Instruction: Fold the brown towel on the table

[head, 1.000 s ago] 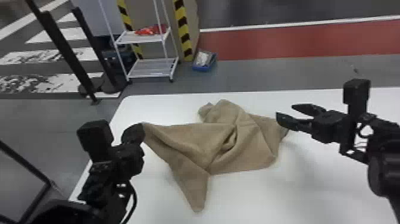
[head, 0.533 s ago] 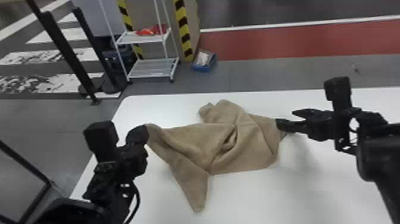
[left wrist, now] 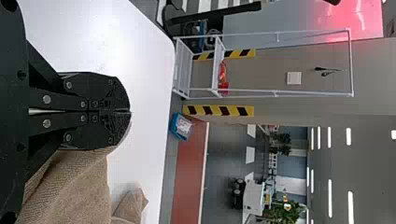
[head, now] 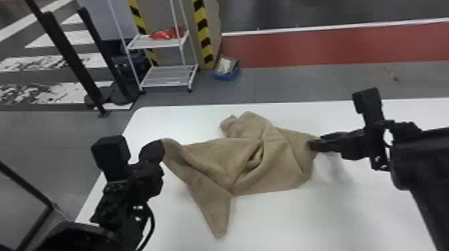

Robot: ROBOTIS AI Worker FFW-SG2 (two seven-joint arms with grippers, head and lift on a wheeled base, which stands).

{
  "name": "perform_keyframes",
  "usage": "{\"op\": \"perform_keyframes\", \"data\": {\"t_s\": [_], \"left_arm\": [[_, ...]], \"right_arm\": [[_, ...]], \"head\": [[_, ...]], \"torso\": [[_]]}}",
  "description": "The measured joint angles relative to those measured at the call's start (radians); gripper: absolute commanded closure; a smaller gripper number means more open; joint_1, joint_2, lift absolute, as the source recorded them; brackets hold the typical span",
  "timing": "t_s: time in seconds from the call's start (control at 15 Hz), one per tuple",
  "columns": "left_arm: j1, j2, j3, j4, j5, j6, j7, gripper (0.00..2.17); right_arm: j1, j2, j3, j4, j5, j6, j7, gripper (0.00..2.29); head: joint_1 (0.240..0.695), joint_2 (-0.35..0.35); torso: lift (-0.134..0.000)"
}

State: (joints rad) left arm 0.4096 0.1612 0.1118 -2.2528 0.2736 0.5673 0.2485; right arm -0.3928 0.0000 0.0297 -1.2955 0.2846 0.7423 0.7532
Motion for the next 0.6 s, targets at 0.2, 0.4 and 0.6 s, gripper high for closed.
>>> {"op": "perform_keyframes", "data": {"t_s": [0.2, 0.4, 0.6], "left_arm": [[-0.004, 0.000, -0.001, 0.005, 0.000, 0.000, 0.000, 1.74], [-0.003, 0.000, 0.003, 0.005, 0.001, -0.003, 0.000, 1.74], [-0.002, 0.000, 0.010, 0.005, 0.001, -0.006, 0.000, 1.74]], "right_arm": [[0.000, 0.000, -0.002, -0.011, -0.008, 0.037, 0.042, 1.90], [0.027, 0.000, -0.008, -0.067, -0.023, 0.048, 0.063, 2.01], [0.070, 0.000, -0.036, -0.154, -0.058, 0.048, 0.072, 2.01]], "head": [[0.695, 0.208], [0.695, 0.216], [0.695, 0.220]], "torso": [[-0.124], [-0.124], [-0.124]]}}
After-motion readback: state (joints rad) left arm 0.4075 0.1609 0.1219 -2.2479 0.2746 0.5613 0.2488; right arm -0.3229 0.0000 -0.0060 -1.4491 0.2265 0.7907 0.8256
